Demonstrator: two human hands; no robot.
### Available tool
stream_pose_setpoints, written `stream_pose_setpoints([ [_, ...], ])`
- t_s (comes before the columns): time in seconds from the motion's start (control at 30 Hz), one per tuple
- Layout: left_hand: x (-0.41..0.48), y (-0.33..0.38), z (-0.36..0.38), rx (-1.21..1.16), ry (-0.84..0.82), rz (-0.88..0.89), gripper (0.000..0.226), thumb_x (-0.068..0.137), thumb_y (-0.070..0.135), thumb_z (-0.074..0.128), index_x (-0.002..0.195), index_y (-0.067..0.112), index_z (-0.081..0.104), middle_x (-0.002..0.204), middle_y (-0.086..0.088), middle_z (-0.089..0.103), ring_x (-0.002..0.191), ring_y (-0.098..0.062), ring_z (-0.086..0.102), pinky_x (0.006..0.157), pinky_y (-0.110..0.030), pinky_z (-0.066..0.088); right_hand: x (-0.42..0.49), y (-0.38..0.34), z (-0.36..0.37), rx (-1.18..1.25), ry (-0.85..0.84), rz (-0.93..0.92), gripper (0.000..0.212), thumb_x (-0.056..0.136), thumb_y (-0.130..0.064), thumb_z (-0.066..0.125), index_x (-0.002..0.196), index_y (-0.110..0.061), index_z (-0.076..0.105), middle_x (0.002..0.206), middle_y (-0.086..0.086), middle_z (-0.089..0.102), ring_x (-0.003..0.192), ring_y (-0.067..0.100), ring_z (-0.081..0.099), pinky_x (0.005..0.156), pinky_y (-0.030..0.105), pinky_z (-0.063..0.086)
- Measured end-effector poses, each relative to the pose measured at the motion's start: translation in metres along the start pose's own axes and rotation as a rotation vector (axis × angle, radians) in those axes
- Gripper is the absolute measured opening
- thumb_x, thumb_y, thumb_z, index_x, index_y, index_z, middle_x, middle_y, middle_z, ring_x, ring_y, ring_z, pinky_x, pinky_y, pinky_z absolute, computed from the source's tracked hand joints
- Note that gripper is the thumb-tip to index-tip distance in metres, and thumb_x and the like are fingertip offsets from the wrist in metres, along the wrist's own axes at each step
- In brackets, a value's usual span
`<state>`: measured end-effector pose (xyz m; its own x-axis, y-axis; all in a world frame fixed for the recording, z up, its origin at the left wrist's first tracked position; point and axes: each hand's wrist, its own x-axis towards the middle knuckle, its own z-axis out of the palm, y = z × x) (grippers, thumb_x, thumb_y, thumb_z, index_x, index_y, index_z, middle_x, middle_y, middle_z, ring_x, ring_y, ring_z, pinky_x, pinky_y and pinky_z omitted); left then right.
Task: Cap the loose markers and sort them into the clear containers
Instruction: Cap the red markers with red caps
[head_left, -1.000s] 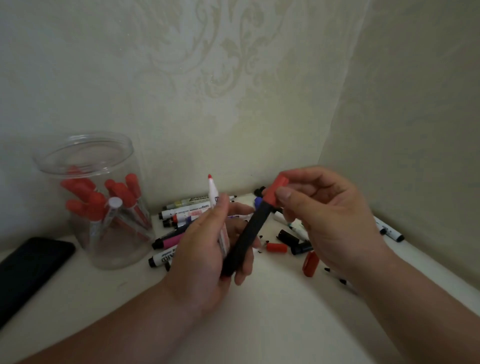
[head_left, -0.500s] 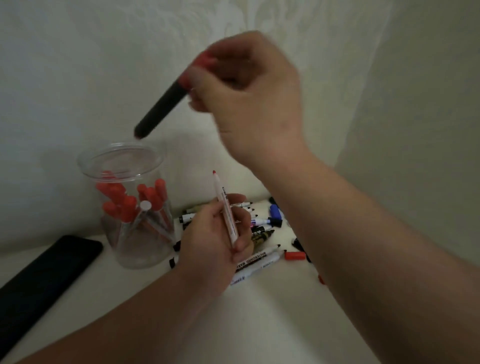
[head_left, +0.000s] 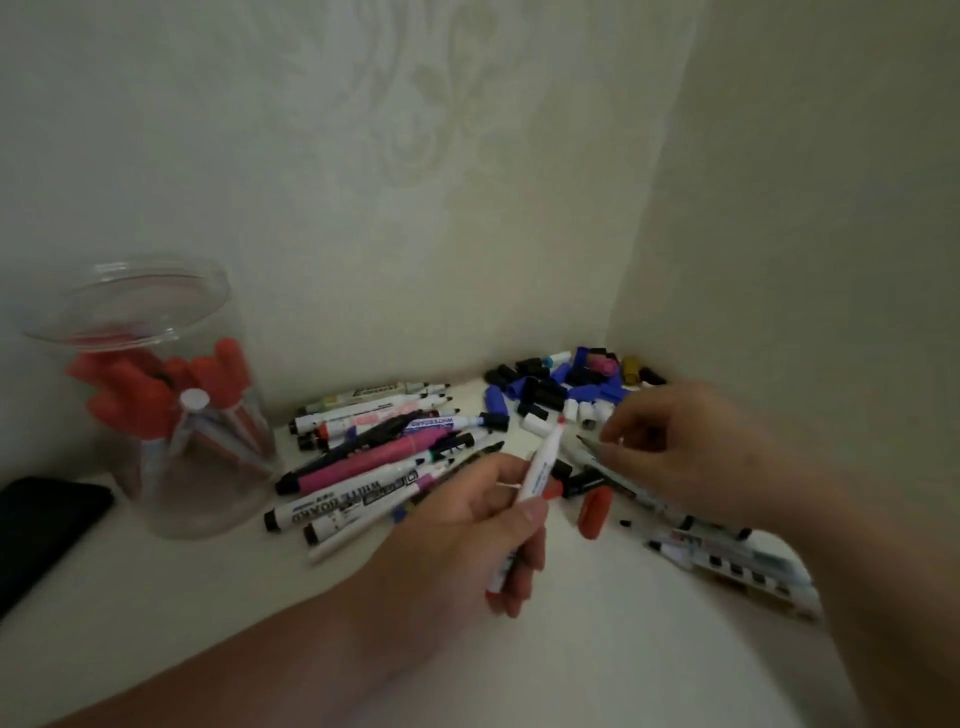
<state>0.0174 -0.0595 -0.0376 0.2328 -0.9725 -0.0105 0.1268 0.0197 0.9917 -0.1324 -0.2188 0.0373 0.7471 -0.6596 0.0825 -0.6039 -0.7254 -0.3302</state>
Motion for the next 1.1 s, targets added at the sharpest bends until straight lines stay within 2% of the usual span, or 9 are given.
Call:
stream_pose_setpoints([
  [0.17, 0.004, -0.002, -0.003, 0.047, 0.073, 0.036, 0.019, 0.099, 0.02, 0.056, 0.096, 0.028, 0.073, 0.078, -0.009, 0.064, 0.063, -0.02, 0.057, 0.058, -0.034, 0.049, -0.007, -0.001, 0.005, 0.079, -0.052, -0.088, 0.025, 0.075, -0.06, 0.071, 0.091, -0.042, 0.065, 0.08, -0.026, 0.061, 0.076, -0.005, 0.058, 0.063, 0.013, 0.044],
  [0.3, 0.009, -0.004, -0.01, 0.015, 0.104, 0.019, 0.02, 0.095, 0.028, 0.058, 0.099, 0.017, 0.075, 0.083, -0.01, 0.065, 0.07, -0.022, 0.058, 0.065, -0.038, 0.047, -0.007, -0.002, 0.011, 0.029, -0.171, -0.115, 0.016, 0.083, -0.044, 0.075, 0.092, -0.049, 0.062, 0.085, -0.025, 0.059, 0.082, -0.011, 0.054, 0.065, 0.008, 0.043],
  [0.43, 0.01, -0.003, -0.01, 0.01, 0.067, 0.029, 0.02, 0.096, 0.031, 0.06, 0.106, 0.021, 0.073, 0.084, -0.017, 0.062, 0.062, -0.022, 0.048, 0.056, -0.036, 0.036, -0.004, 0.002, 0.015, 0.051, -0.189, -0.081, 0.022, 0.084, -0.038, 0.076, 0.094, -0.05, 0.061, 0.093, -0.026, 0.061, 0.085, -0.01, 0.057, 0.07, 0.007, 0.045],
  [0.5, 0.009, -0.001, -0.009, -0.009, 0.065, 0.068, 0.025, 0.096, 0.04, 0.057, 0.11, 0.027, 0.072, 0.084, -0.019, 0.062, 0.057, -0.021, 0.042, 0.052, -0.033, 0.033, -0.002, 0.005, 0.017, 0.259, -0.141, -0.082, 0.027, 0.083, -0.023, 0.079, 0.095, -0.042, 0.065, 0.091, -0.019, 0.072, 0.085, -0.003, 0.066, 0.08, 0.019, 0.054],
  [0.57, 0.007, 0.001, -0.008, 0.044, 0.069, 0.099, 0.035, 0.095, 0.051, 0.054, 0.105, 0.022, 0.072, 0.083, -0.029, 0.057, 0.055, -0.024, 0.039, 0.05, -0.032, 0.032, -0.002, 0.005, 0.015, 0.642, -0.005, -0.076, 0.026, 0.081, -0.008, 0.078, 0.097, -0.026, 0.071, 0.087, -0.005, 0.077, 0.079, 0.011, 0.072, 0.077, 0.031, 0.058],
  [0.67, 0.004, 0.003, -0.005, 0.132, 0.062, 0.121, 0.033, 0.093, 0.049, 0.055, 0.091, 0.021, 0.073, 0.073, -0.018, 0.059, 0.052, -0.022, 0.042, 0.048, -0.03, 0.034, -0.002, 0.004, 0.012, 1.131, 0.173, -0.126, 0.022, 0.075, -0.009, 0.071, 0.096, -0.006, 0.074, 0.089, 0.015, 0.077, 0.072, 0.023, 0.07, 0.062, 0.026, 0.055],
  [0.73, 0.003, 0.006, -0.003, 0.127, 0.07, 0.107, 0.026, 0.085, 0.045, 0.059, 0.096, 0.029, 0.076, 0.072, -0.005, 0.063, 0.053, -0.018, 0.05, 0.045, -0.029, 0.04, -0.002, 0.001, 0.013, 1.236, 0.201, -0.187, 0.021, 0.074, -0.013, 0.071, 0.093, -0.007, 0.077, 0.091, 0.021, 0.075, 0.07, 0.027, 0.067, 0.058, 0.025, 0.054],
  [0.93, 0.004, 0.006, -0.005, 0.155, 0.111, 0.119, 0.027, 0.075, 0.047, 0.066, 0.097, 0.036, 0.076, 0.077, -0.001, 0.067, 0.058, -0.023, 0.06, 0.048, -0.033, 0.048, -0.006, -0.007, 0.018, 1.146, 0.165, -0.246, 0.02, 0.073, -0.015, 0.073, 0.092, -0.011, 0.078, 0.085, 0.018, 0.076, 0.067, 0.025, 0.067, 0.059, 0.027, 0.055],
  [1.1, 0.002, 0.007, -0.004, 0.205, 0.128, 0.14, 0.02, 0.078, 0.046, 0.065, 0.093, 0.035, 0.074, 0.066, 0.003, 0.061, 0.051, -0.014, 0.048, 0.046, -0.024, 0.039, -0.009, -0.013, 0.02, 1.092, 0.13, -0.233, 0.017, 0.075, -0.012, 0.071, 0.091, -0.011, 0.077, 0.083, 0.016, 0.076, 0.066, 0.024, 0.068, 0.062, 0.027, 0.056],
])
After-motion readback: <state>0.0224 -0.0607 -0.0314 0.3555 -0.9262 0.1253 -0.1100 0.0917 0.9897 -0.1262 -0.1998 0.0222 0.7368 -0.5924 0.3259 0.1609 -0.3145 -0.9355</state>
